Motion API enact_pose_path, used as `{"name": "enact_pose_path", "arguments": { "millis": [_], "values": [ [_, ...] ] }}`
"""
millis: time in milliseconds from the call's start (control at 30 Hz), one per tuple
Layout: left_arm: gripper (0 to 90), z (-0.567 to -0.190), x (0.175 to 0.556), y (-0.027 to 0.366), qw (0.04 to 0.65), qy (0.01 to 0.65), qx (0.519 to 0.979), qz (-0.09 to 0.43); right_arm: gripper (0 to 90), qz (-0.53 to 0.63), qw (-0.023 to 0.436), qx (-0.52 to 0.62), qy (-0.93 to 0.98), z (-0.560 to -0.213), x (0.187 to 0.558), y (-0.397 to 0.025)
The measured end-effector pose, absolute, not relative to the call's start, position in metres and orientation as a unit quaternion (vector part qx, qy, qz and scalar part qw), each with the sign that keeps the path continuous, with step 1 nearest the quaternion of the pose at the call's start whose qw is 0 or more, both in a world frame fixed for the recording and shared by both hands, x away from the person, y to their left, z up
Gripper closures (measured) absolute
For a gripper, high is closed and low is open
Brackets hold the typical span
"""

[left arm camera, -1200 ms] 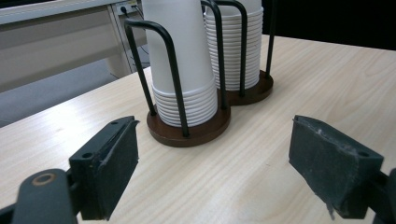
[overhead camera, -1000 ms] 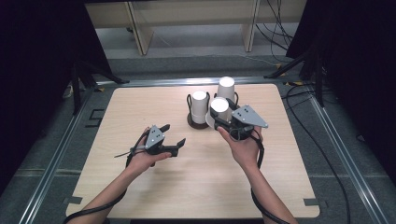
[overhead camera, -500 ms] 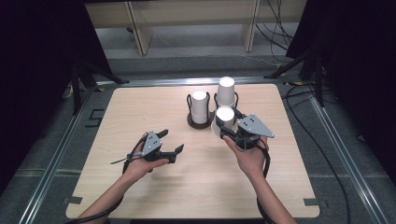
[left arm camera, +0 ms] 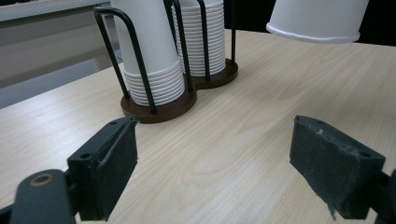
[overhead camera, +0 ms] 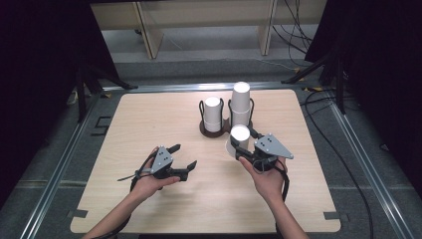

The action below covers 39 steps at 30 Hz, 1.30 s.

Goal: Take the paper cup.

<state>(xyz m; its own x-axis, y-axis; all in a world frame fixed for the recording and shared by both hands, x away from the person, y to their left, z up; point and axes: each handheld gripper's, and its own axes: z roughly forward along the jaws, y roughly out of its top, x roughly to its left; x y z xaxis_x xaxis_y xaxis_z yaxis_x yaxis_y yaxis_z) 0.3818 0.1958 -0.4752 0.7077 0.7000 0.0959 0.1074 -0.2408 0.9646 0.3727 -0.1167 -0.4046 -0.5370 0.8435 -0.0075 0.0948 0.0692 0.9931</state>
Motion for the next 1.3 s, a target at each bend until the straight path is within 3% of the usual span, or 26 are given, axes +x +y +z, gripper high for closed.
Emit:
{"name": "enact_pose_path", "arguments": {
  "millis": [1300],
  "values": [
    [14.1, -0.473, 0.372, 0.179, 0.554, 0.253, 0.753, 0.250, 35.9, 0.629, 0.150, 0.488, 0.587, -0.429, 0.390, -0.126]
  ]
}}
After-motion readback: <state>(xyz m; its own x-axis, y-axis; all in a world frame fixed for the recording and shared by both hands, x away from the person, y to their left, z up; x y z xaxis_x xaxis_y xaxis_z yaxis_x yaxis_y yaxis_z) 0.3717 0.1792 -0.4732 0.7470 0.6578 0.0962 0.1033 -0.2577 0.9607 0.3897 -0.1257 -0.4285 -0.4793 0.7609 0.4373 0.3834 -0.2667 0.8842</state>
